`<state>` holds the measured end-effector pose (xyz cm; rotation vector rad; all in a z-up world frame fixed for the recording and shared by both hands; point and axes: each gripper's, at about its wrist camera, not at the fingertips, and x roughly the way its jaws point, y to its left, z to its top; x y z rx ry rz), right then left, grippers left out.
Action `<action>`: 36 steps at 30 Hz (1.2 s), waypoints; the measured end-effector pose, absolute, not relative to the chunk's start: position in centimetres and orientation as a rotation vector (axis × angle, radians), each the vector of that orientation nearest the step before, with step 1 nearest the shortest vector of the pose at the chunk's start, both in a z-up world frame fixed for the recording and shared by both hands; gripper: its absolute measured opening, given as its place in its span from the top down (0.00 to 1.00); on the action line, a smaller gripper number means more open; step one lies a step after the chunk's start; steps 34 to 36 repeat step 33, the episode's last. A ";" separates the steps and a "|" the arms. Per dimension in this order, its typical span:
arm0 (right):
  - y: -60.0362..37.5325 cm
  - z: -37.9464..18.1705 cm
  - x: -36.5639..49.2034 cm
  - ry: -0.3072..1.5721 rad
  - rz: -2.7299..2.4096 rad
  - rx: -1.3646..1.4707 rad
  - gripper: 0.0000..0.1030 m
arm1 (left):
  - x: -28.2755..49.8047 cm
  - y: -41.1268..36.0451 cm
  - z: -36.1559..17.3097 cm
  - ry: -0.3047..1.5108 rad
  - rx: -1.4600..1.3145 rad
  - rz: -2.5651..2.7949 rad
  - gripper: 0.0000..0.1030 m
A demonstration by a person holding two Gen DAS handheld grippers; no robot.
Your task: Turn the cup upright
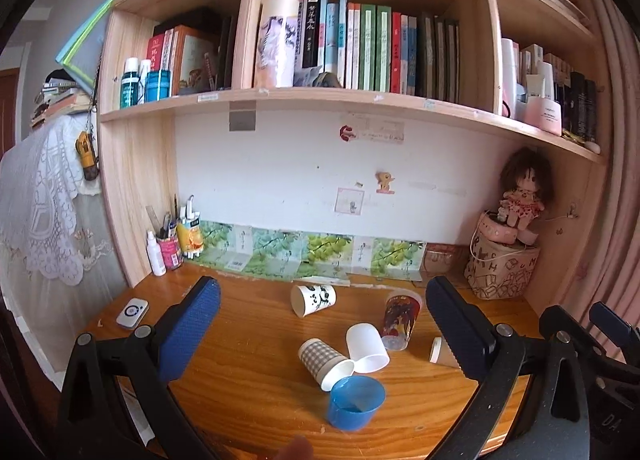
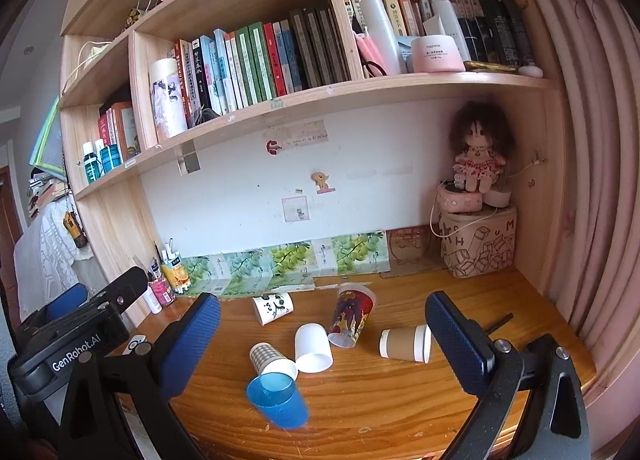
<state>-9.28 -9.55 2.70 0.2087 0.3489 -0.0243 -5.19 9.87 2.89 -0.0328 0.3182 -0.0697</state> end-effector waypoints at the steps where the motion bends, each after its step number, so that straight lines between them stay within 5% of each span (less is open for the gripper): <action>1: -9.6 2.7 -9.3 0.345 -0.026 0.209 0.00 | -5.2 9.7 2.9 0.314 -0.029 -0.071 0.00; 36: -9.1 2.1 -8.9 0.384 -0.017 0.253 0.00 | -5.5 10.6 2.6 0.329 -0.017 -0.067 0.00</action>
